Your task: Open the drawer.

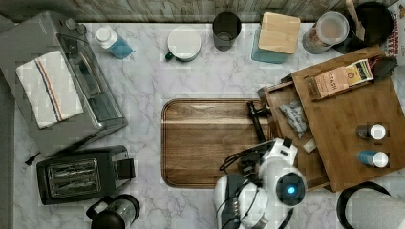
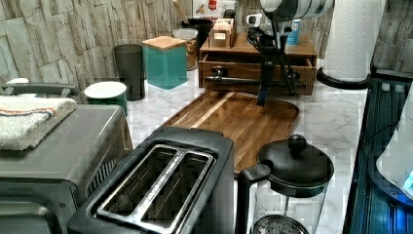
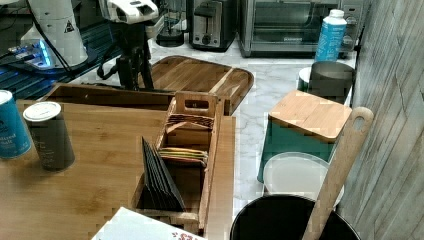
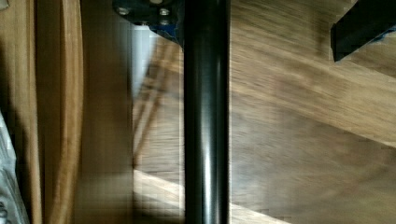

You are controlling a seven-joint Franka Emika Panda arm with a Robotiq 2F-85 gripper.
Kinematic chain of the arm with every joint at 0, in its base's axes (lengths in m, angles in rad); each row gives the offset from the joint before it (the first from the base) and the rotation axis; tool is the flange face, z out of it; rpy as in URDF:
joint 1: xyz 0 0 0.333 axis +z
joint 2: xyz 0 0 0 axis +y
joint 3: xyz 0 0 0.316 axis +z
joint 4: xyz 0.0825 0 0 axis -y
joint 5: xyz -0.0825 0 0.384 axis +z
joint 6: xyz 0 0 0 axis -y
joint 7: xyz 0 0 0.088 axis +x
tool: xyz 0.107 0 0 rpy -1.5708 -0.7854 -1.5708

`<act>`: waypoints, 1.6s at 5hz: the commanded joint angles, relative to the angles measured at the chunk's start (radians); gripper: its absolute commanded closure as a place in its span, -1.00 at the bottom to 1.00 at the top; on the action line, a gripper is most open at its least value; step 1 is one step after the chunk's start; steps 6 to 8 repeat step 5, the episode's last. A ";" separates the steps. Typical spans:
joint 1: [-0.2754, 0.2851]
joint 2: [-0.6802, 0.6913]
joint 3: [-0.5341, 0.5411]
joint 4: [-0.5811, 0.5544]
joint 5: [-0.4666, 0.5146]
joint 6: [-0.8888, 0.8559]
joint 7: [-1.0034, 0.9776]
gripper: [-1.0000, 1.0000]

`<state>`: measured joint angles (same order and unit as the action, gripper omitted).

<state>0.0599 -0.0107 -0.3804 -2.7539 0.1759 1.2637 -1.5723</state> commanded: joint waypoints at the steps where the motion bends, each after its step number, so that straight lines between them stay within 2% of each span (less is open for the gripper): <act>1: 0.200 -0.163 0.243 -0.172 -0.161 -0.019 0.327 -1.00; 2: 0.172 -0.207 0.268 -0.173 -0.228 -0.060 0.274 -1.00; 8: 0.175 -0.208 0.264 -0.173 -0.230 -0.061 0.276 -1.00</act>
